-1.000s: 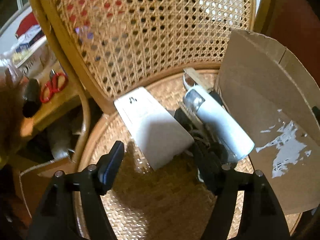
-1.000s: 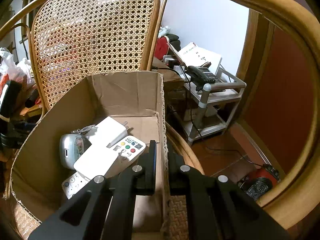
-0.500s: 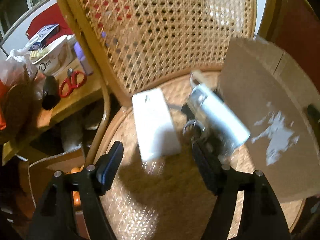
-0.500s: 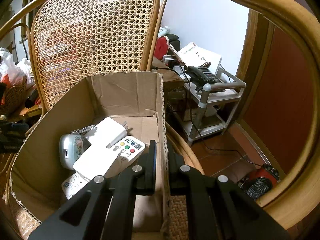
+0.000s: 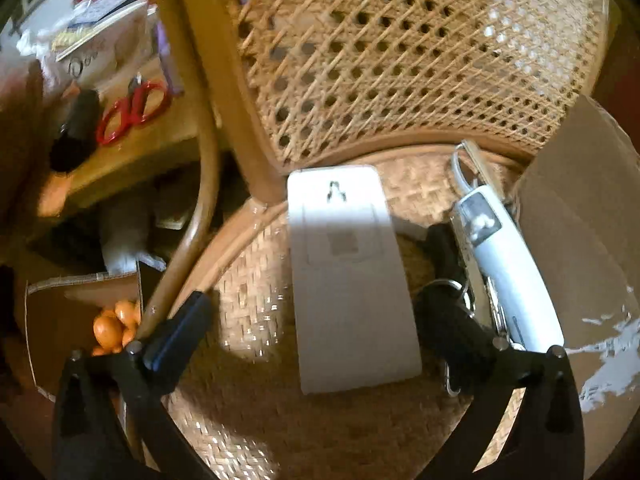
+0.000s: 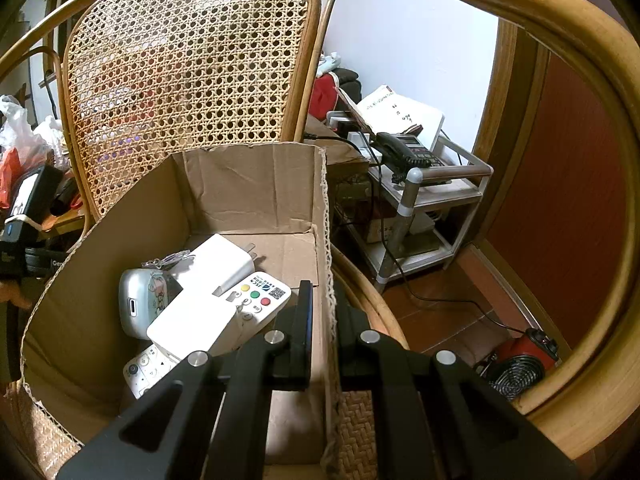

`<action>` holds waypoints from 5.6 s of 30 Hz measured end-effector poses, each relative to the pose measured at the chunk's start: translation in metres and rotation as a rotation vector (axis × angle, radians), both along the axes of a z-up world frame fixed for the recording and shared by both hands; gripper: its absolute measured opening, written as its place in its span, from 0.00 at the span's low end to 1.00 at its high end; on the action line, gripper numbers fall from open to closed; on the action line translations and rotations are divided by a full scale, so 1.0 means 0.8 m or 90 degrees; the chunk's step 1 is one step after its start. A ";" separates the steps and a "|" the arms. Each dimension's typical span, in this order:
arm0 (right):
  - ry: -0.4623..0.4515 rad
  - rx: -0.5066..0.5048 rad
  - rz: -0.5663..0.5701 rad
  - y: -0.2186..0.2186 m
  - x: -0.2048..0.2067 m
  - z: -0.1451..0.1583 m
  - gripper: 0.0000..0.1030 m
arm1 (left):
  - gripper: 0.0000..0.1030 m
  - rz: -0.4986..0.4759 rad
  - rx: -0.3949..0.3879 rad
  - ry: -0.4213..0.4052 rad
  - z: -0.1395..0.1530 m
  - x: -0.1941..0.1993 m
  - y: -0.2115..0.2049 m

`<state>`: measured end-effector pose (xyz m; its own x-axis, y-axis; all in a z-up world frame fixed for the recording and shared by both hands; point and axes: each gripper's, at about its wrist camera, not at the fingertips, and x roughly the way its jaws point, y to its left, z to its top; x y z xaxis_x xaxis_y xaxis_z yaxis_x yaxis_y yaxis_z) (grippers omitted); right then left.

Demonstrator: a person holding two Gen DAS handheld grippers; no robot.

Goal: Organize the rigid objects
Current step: 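Move the left tool to the seat and grasp the white flat power bank, then carry the power bank with the left tool into the box and release, then return the left tool to the seat and grasp the bunch of keys, then carry the keys with the left tool over the box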

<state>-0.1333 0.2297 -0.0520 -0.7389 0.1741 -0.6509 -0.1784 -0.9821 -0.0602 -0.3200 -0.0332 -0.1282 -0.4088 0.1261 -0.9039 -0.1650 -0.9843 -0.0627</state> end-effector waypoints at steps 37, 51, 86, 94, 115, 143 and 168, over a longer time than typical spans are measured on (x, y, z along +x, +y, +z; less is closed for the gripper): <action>0.001 0.001 -0.001 -0.001 -0.001 0.000 0.10 | 0.45 -0.318 0.104 0.176 0.148 0.151 0.182; -0.001 -0.001 0.002 0.000 0.001 0.001 0.10 | 0.60 -0.309 0.040 0.215 0.133 0.156 0.196; -0.004 0.001 0.007 0.002 -0.001 0.001 0.10 | 0.95 -0.117 -0.008 0.103 0.037 0.071 0.039; -0.003 0.001 0.009 0.000 -0.001 -0.001 0.10 | 0.25 -0.165 -0.014 0.097 0.034 0.077 0.045; -0.004 0.001 0.008 0.001 -0.001 0.000 0.10 | 0.05 -0.166 0.112 0.156 0.125 0.120 0.001; -0.002 0.001 0.006 0.002 0.002 0.001 0.10 | 0.05 -0.253 0.269 0.227 0.244 0.144 0.065; -0.002 0.001 0.005 0.002 0.002 0.002 0.10 | 0.05 -0.374 0.261 0.152 0.204 0.180 0.160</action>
<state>-0.1318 0.2311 -0.0506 -0.7380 0.1687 -0.6534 -0.1699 -0.9835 -0.0621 -0.1764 0.0952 0.0351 -0.3494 0.6905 -0.6334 -0.7101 -0.6361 -0.3018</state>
